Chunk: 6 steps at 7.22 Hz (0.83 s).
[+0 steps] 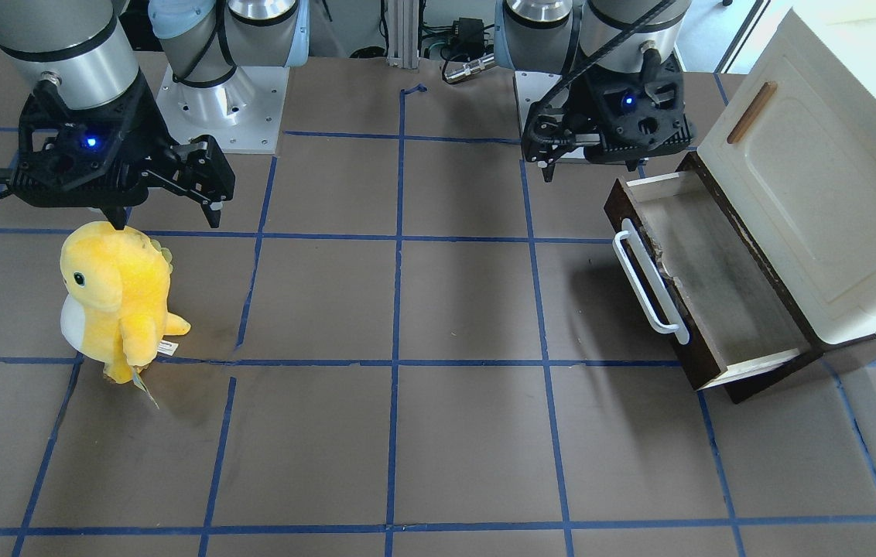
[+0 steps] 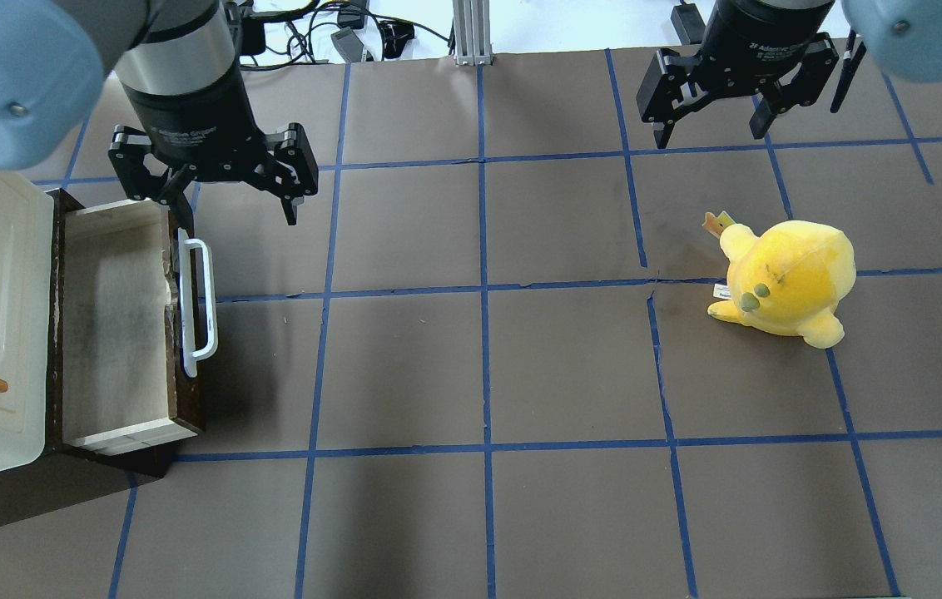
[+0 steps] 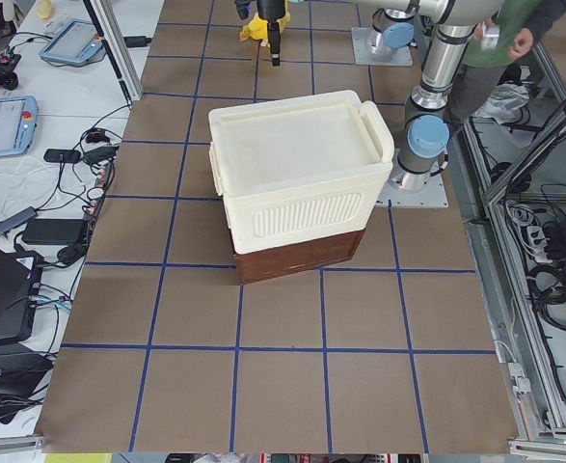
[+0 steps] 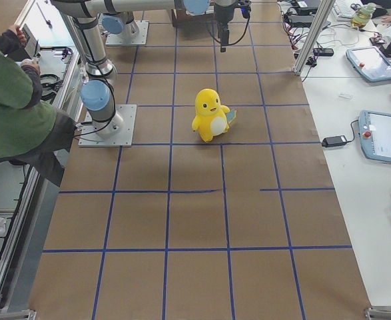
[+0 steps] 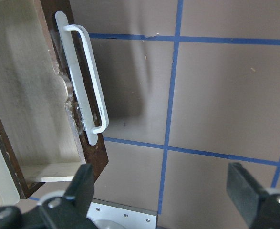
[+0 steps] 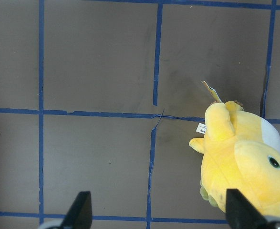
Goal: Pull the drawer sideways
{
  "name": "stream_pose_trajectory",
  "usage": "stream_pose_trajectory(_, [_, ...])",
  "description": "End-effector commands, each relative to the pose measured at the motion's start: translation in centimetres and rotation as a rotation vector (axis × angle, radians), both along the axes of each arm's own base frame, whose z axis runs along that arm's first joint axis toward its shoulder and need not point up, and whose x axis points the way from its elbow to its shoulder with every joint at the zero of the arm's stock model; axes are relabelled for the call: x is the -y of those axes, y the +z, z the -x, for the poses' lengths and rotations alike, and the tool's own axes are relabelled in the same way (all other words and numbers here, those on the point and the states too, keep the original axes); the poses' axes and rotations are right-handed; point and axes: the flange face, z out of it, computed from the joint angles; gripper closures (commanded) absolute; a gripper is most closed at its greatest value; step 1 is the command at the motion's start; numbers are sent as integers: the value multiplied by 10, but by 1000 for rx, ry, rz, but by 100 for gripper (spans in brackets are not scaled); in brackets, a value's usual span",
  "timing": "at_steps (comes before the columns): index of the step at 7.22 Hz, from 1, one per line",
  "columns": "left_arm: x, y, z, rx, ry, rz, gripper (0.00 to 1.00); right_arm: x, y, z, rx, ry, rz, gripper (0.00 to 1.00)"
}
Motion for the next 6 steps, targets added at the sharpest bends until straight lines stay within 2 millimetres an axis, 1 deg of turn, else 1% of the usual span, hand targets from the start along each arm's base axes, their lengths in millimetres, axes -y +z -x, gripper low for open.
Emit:
stream_pose_trajectory(1, [8,11,-37,-110,19,23,0,0,0,0,0,0,0,0])
stream_pose_trajectory(2, [13,11,-35,-111,6,56,0,0,0,0,0,0,0,0])
stream_pose_trajectory(3, [15,7,-35,-110,-1,53,0,0,0,0,0,0,0,0])
stream_pose_trajectory(6, [17,6,-34,-109,-86,52,0,0,0,0,0,0,0,0])
